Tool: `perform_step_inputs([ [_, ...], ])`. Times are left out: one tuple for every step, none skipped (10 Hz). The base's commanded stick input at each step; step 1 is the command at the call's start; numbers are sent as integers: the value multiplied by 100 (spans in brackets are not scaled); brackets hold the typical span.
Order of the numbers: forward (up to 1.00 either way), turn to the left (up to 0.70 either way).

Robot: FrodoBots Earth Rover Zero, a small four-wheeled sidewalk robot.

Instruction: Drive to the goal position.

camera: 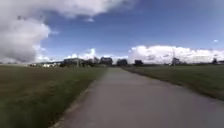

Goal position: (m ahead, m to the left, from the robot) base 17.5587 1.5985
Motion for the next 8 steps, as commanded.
perform_step_inputs([
  [70, 0],
  [70, 0],
  [70, 0],
  [70, -6],
  [70, -18],
  [70, -26],
  [70, -13],
  [70, -1],
])
